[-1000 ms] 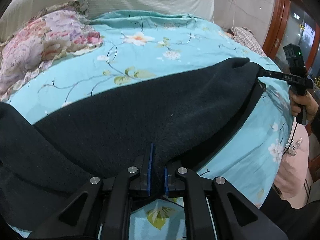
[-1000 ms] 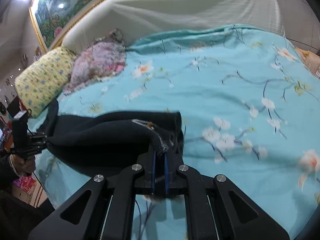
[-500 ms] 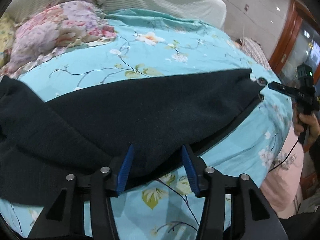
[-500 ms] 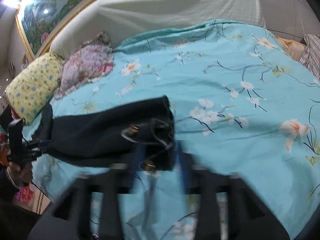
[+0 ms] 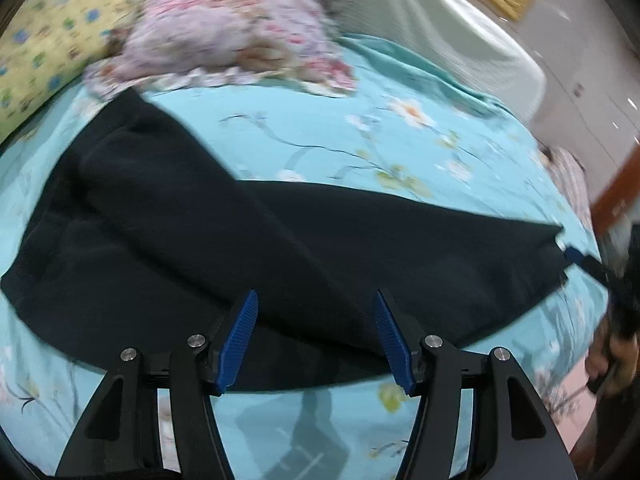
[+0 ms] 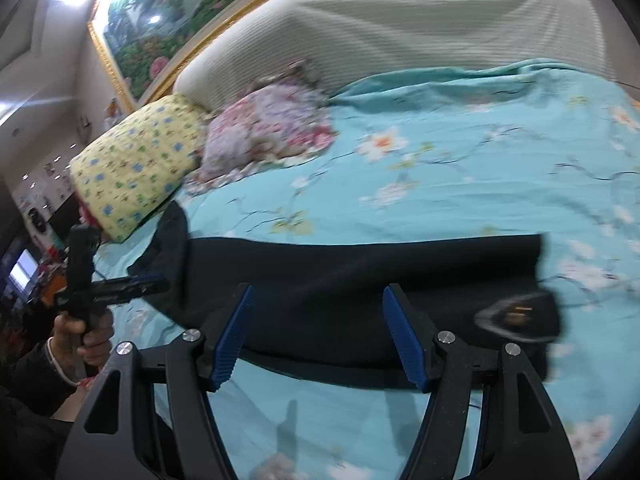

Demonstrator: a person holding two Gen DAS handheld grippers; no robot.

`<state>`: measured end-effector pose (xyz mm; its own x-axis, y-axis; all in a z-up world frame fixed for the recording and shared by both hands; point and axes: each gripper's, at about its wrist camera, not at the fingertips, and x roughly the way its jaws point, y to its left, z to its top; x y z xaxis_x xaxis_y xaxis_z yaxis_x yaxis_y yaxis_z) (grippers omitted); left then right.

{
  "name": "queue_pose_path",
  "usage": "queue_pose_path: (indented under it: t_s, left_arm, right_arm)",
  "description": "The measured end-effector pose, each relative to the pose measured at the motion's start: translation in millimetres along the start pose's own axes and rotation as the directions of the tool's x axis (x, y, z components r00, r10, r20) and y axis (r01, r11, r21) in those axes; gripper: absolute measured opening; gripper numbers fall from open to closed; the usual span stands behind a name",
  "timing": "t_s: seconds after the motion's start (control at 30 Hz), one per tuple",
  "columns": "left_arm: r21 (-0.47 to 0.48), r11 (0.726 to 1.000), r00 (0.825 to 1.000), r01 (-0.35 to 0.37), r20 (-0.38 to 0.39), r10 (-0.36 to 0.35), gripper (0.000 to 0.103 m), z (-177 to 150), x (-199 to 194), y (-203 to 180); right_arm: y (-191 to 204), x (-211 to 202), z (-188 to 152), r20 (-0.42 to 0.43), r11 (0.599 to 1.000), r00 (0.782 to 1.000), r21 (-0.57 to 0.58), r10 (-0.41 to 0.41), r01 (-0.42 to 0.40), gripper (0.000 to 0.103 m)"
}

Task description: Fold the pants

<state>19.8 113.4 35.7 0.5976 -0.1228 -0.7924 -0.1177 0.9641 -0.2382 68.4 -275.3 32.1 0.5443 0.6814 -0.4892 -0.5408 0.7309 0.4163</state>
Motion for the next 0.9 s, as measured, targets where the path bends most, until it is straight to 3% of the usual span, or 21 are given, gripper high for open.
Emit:
queue_pose_path:
  t_s: [0.13, 0.23, 0.4, 0.53, 0.63, 0.8, 0.9]
  left_arm:
    - [-0.067, 0.995, 0.997, -0.073, -0.007, 0.072, 0.066, 13.3, -1.2, 22.3]
    - [-0.109, 0.991, 0.997, -0.076, 0.007, 0.077, 0.066, 26.9, -4.9, 35.0]
    - [-0.129, 0.985, 0.993, -0.117, 0.018, 0.120, 0.071, 48.7, -7.0, 43.0]
    - [-0.136, 0.976, 0.986, -0.169, -0.016, 0.168, 0.072, 71.0, 2.6, 47.2]
    - [-0.145, 0.966, 0.977, -0.214, -0.042, 0.210, 0.072, 87.5, 14.1, 52.2]
    - [-0.103, 0.946, 0.945, -0.307, -0.153, 0.290, 0.071, 109.9, 51.5, 57.5]
    - [-0.081, 0.940, 0.928, -0.332, -0.205, 0.310, 0.061, 110.0, 70.0, 61.0]
  right_arm:
    - [24.3, 24.4, -0.7, -0.024, 0.998, 0.998, -0.011, 0.061, -0.062, 0.068]
    - [41.7, 42.2, -2.3, -0.045, 0.995, 0.994, -0.014, 0.102, -0.103, 0.068]
    - [68.2, 70.6, -4.1, -0.087, 0.986, 0.983, -0.028, 0.164, -0.167, 0.068]
    - [93.6, 93.9, -2.5, -0.128, 0.977, 0.972, -0.060, 0.197, -0.206, 0.068]
    - [113.8, 111.4, 0.6, -0.166, 0.966, 0.960, -0.093, 0.225, -0.242, 0.068]
    - [151.4, 149.8, 1.8, -0.251, 0.942, 0.933, -0.149, 0.257, -0.300, 0.068]
    - [165.8, 169.9, 0.5, -0.289, 0.932, 0.918, -0.161, 0.271, -0.325, 0.068]
